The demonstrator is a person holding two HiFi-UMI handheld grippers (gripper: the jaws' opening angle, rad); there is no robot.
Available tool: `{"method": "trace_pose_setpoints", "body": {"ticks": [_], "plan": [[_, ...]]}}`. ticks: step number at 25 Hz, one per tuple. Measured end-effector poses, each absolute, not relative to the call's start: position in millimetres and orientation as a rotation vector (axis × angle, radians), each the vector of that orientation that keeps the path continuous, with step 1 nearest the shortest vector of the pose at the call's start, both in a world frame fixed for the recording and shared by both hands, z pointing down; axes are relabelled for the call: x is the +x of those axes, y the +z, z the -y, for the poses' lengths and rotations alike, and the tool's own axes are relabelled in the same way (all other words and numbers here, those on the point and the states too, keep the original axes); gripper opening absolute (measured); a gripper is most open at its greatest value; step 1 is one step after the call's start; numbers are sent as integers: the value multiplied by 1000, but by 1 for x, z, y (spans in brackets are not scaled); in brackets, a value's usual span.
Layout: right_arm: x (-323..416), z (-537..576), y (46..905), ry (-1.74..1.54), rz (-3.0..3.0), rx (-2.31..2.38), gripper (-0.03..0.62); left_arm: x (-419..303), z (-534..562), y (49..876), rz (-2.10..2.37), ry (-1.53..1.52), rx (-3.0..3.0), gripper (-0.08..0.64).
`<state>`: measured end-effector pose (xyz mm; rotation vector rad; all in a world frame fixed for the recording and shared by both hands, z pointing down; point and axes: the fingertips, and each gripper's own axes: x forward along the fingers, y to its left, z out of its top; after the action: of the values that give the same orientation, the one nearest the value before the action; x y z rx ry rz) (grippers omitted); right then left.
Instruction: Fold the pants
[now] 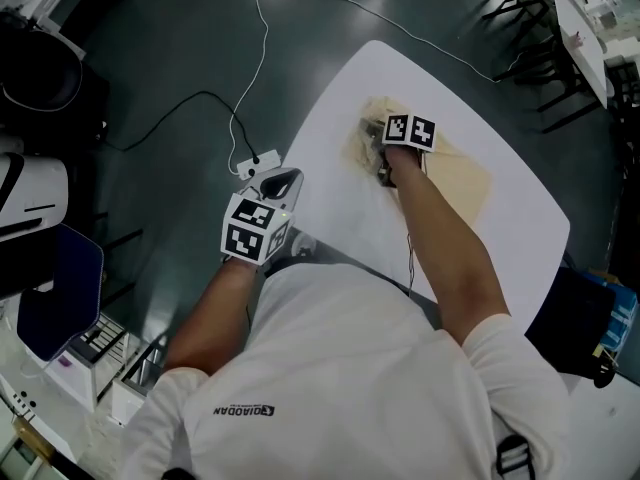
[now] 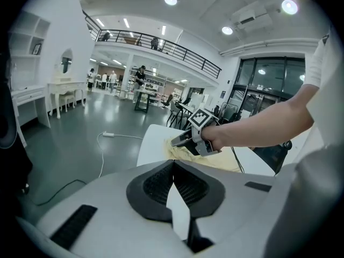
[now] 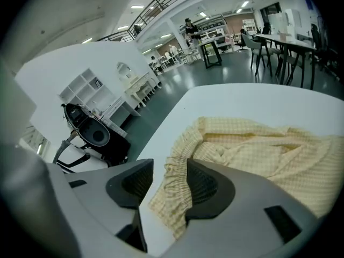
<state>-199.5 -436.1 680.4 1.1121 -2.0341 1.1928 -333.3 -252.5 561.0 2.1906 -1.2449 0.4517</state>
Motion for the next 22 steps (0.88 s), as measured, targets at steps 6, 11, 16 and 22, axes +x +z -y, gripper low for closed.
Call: {"method": "trace_pose_setpoints", "body": {"ticks": [6, 11, 16, 22], "plan": [[-196, 418, 639, 1113, 2177, 1095, 168, -316, 247, 554, 1202, 456, 2230, 28], [-166, 399, 604, 1020, 2285, 1152, 84, -297, 251, 540, 1171, 449, 2287, 28], [-122, 381, 581, 999, 2309, 1306, 24, -289, 255, 535, 1139, 480, 2322, 28], [-77, 342, 565, 965, 2337, 1388, 20, -269, 255, 533, 1098, 504, 2360, 28]]}}
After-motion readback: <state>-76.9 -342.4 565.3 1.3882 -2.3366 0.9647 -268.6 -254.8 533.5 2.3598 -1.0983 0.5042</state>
